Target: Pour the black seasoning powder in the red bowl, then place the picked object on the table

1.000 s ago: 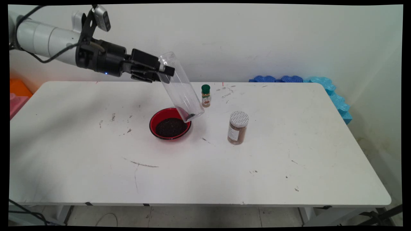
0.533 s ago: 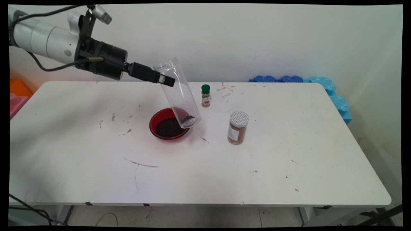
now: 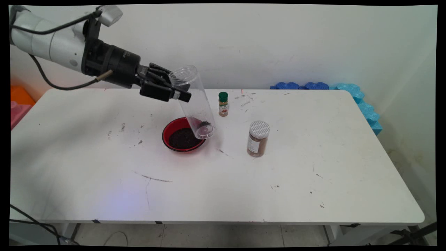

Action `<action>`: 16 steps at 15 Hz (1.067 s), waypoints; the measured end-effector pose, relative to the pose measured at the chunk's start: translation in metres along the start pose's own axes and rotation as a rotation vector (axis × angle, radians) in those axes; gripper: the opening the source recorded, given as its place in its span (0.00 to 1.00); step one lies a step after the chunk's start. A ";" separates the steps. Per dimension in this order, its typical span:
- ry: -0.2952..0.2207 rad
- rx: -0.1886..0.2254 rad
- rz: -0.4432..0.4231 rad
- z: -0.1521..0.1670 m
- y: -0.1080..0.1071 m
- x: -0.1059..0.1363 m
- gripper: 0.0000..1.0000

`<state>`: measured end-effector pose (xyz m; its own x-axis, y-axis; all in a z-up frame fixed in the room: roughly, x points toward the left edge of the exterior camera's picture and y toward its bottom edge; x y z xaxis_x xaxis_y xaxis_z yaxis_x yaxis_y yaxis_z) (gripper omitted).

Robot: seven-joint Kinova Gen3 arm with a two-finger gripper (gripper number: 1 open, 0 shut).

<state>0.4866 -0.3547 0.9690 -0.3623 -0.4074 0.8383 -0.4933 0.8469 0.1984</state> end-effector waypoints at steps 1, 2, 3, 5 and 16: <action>-0.010 0.004 0.036 0.000 0.002 0.001 0.00; -0.021 0.011 0.065 0.000 0.005 0.003 0.00; -0.030 0.016 0.086 0.000 0.006 0.005 0.00; -0.047 0.026 0.120 0.000 0.011 0.008 0.00; -0.102 0.055 0.197 -0.002 0.023 0.020 0.00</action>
<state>0.4693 -0.3429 0.9911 -0.5328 -0.2712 0.8016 -0.4464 0.8948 0.0060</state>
